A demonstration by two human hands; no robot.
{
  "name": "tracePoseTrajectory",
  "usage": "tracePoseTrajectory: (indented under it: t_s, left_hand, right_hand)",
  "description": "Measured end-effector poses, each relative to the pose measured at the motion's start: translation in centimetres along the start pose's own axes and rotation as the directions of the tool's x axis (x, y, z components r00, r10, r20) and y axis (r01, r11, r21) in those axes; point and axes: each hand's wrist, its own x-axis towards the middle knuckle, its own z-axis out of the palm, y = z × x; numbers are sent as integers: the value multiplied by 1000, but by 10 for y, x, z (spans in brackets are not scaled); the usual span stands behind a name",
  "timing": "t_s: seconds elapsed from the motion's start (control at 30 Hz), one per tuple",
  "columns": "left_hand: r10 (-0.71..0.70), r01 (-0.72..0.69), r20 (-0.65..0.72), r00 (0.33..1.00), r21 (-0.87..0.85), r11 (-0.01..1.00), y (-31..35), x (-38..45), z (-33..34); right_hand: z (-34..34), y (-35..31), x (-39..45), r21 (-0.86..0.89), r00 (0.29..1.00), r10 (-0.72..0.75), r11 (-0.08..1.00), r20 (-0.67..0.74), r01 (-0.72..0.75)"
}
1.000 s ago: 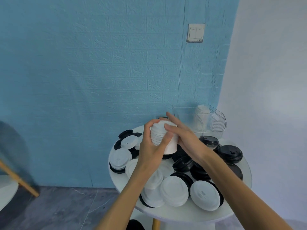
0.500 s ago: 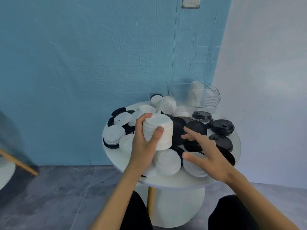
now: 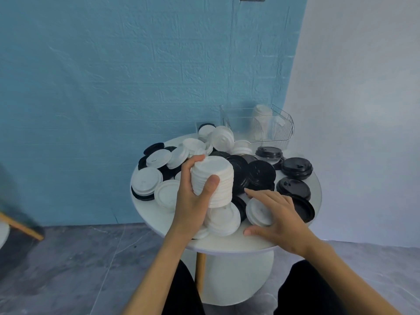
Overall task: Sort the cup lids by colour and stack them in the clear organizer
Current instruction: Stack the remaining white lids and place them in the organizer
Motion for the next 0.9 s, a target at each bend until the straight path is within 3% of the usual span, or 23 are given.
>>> tracePoseTrajectory:
  t_s: [0.27,0.5,0.7,0.9]
  left_hand:
    - [15,-15,1,1000,-11,1000,2,2,0]
    - [42,-42,28,999,6,999,12,6,3]
    - [89,-88,26,996,-32,996,32,27,11]
    - [138,-138,2,990,-15,990,50,53,3]
  right_hand:
    - [-20,-11,16,205,994,-34,977,-99,53]
    - [-54,-56,57,463,967,-42,872,-252,159]
    - [-69,-105,104,435,985,-123,885,-122,165]
    - [-82,-131,136,367,982,-157,911,-109,186]
